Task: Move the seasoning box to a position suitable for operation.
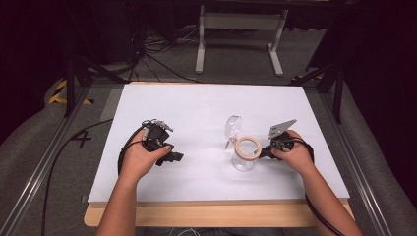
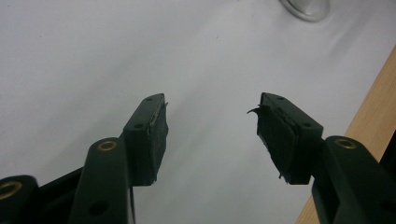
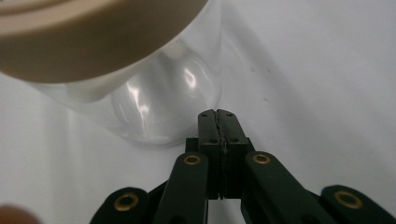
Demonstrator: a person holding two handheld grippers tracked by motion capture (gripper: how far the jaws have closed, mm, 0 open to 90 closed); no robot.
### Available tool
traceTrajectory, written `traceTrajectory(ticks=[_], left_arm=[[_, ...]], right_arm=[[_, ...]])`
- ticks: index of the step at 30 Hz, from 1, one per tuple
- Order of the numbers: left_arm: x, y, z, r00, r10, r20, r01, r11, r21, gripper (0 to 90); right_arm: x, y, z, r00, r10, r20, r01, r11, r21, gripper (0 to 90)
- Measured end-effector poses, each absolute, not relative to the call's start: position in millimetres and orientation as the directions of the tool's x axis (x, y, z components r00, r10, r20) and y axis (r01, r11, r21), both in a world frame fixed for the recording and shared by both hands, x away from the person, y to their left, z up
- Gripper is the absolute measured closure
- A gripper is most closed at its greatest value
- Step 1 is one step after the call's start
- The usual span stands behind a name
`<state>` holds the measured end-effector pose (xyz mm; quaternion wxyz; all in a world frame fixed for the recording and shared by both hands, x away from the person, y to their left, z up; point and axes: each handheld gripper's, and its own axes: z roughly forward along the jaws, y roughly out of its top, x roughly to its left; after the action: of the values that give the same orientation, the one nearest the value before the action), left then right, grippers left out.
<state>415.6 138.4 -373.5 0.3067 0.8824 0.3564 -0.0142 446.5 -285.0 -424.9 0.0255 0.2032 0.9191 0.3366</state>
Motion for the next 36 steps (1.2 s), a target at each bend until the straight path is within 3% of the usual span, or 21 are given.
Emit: traceTrajectory(ticks=[23,36], left_arm=[[423,139,-373,0.727,0.637,-0.255,0.648,-0.514,0.562,45.9],[425,142,-375,0.695,0.665,-0.275,0.669,-0.458,0.586,44.1]], right_arm=[[412,-232,-418,-0.974,0.211,0.079,0.217,0.787,0.578,90.0],[408,-220,-419,-0.98,0.182,0.082,0.196,0.789,0.582,89.9]])
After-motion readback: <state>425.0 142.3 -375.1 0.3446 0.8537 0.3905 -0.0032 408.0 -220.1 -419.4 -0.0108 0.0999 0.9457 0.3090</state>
